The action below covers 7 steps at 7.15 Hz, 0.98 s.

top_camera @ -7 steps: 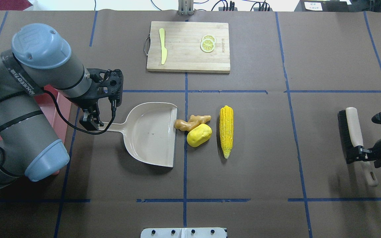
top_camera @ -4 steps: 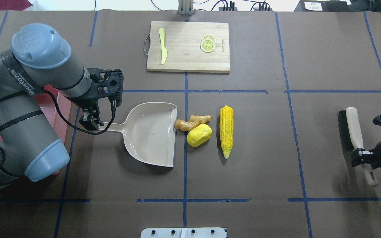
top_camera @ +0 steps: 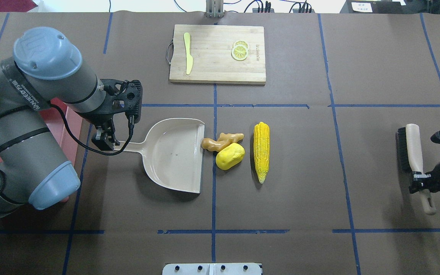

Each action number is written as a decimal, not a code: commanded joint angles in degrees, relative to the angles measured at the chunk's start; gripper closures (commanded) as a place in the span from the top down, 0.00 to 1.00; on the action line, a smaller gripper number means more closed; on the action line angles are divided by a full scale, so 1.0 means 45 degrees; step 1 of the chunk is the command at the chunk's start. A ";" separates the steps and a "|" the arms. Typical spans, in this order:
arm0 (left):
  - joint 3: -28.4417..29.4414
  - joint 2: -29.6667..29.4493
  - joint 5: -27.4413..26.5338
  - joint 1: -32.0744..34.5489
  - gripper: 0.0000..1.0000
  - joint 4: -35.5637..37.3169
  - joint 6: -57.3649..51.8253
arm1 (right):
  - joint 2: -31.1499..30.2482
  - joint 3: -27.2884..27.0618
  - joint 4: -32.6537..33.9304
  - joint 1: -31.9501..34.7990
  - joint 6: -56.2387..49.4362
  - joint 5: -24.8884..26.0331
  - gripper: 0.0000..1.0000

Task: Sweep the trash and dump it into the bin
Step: 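Grasp the dustpan handle with left gripper while right grasps the white brush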

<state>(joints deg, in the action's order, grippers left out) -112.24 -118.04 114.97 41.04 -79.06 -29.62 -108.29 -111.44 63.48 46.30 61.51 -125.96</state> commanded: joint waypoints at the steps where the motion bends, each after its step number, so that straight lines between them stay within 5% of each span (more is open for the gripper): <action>1: 0.0000 0.0098 -0.0022 0.0000 1.00 0.0030 -0.0077 | 0.0079 -0.0487 0.0150 0.0337 0.0003 -0.0813 0.00; 7: 0.0974 0.0118 -0.0042 -0.1072 0.99 0.0187 -0.0097 | 0.2324 -0.1306 0.3056 0.0279 0.0003 -0.0817 0.00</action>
<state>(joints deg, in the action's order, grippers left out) -109.41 -117.50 114.68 36.92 -78.14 -30.08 -99.27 -115.78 73.95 47.80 61.52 -129.64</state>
